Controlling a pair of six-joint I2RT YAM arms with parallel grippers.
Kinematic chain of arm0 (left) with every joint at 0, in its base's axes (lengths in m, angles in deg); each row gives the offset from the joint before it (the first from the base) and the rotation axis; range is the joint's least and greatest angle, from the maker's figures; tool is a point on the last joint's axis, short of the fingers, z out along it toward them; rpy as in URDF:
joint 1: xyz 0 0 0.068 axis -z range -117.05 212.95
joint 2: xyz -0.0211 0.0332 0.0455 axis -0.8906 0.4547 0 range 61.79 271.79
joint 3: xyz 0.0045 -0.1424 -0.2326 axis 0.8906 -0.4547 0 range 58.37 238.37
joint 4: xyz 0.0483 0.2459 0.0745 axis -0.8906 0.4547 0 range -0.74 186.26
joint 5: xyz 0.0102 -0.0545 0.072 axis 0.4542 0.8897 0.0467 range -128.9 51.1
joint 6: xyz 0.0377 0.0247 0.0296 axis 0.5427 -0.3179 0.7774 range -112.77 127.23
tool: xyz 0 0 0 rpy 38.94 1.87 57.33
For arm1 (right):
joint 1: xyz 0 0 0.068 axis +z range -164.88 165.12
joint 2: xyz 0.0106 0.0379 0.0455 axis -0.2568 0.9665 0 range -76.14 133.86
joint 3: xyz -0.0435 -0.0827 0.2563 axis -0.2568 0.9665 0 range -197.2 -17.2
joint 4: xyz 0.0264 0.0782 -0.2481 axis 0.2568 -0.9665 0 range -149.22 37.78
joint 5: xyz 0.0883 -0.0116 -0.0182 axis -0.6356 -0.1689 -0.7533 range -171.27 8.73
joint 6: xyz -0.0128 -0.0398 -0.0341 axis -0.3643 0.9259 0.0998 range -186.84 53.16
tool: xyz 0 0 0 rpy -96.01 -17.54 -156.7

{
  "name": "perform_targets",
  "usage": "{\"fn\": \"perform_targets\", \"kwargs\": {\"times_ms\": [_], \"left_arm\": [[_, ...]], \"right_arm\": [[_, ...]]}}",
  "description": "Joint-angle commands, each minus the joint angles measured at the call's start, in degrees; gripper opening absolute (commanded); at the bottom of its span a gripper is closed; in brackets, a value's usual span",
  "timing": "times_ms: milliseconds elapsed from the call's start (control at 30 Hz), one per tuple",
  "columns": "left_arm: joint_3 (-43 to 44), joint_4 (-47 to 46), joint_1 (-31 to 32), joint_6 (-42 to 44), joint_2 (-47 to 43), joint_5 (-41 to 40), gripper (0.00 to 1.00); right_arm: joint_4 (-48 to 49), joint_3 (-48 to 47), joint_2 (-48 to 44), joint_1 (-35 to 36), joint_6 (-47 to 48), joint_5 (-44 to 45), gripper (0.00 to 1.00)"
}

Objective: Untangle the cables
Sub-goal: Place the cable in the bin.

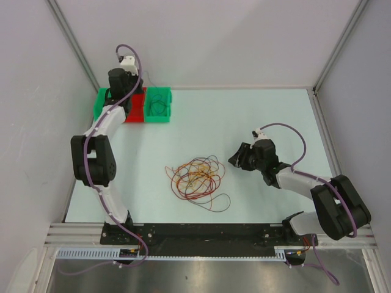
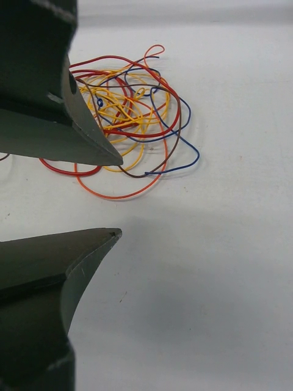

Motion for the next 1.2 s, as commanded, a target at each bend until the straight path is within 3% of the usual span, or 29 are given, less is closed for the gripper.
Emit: {"fn": "perform_targets", "kwargs": {"times_ms": [0, 133, 933, 1167], "left_arm": [[-0.06, -2.69, -0.42, 0.4, 1.48, -2.47, 0.0], [-0.05, -2.78, -0.34, 3.91, 2.63, -3.44, 0.0], [0.65, -2.96, 3.97, 6.29, 10.79, -2.82, 0.0], [-2.16, -6.65, 3.0, 6.64, 6.6, -18.1, 0.0]], "right_arm": [[2.05, 0.16, 0.4, -0.32, -0.06, -0.57, 0.5], [2.05, 0.16, 0.4, -0.4, -0.24, -0.66, 0.49], [2.31, 0.08, 0.75, -0.84, -0.24, -1.53, 0.48], [2.49, 0.08, 0.93, -1.02, -0.15, -1.89, 0.48]]}}
